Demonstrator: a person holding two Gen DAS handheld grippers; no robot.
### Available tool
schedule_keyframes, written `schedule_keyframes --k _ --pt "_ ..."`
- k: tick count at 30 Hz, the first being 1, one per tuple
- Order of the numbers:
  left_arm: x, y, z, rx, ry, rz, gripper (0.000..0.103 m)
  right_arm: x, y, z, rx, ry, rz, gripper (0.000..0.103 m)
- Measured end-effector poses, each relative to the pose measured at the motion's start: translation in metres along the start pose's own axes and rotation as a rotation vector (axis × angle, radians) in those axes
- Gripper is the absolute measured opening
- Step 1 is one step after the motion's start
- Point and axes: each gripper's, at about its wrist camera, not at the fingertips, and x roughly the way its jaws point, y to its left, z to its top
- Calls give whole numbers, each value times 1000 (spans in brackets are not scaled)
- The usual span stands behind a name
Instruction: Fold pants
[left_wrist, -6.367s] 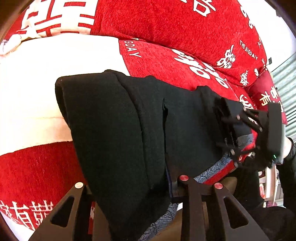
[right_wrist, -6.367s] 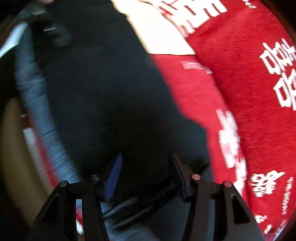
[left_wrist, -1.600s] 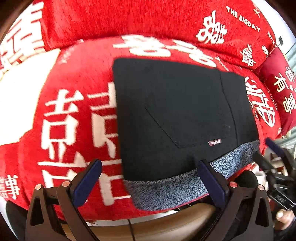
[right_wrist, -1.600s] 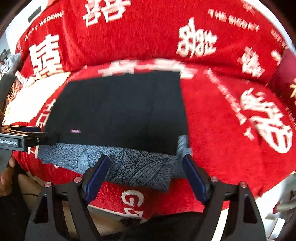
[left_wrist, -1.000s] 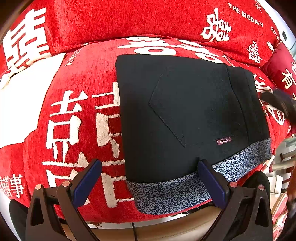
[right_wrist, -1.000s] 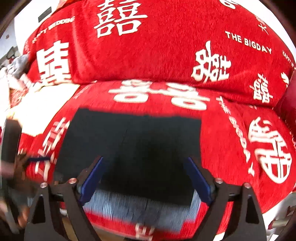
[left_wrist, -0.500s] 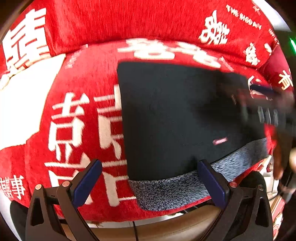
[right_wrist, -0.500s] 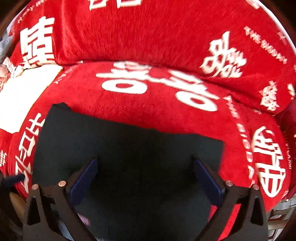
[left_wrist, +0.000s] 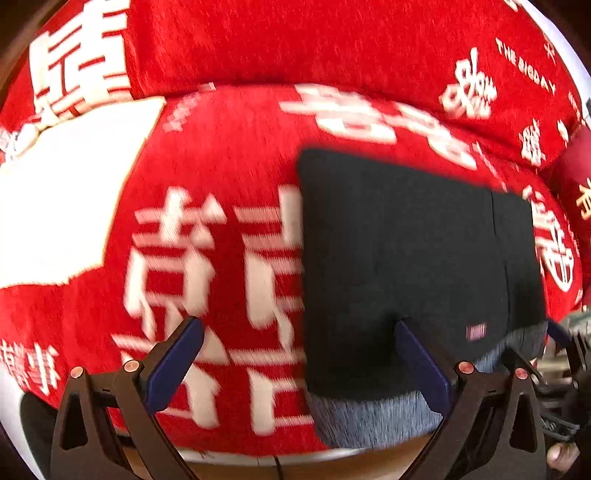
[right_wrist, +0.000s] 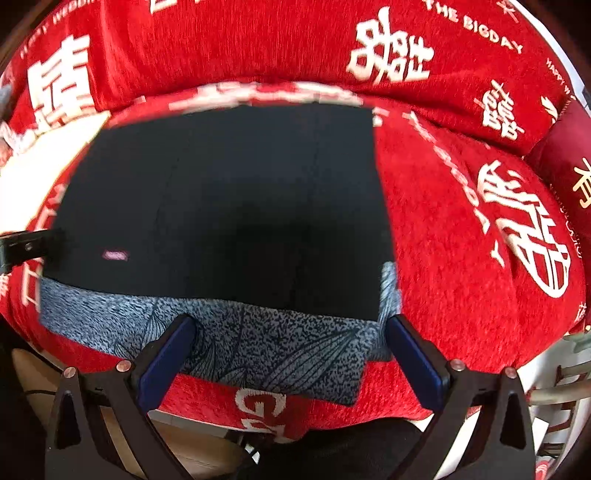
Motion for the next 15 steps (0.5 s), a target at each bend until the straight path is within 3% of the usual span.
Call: schedule_keyframes --k 3,5,10,15 --pt "10 14 33 -85 49 -116 103 -8 -26 15 91 -29 59 103" --pt "22 13 47 -116 94 -163 103 -3 -41 24 152 -15 50 103" --pt "56 -32 44 10 185 -141 103 7 -67 24 237 24 53 103" --pt "65 -34 37 -47 203 -190 103 1 -66 15 200 14 61 103"
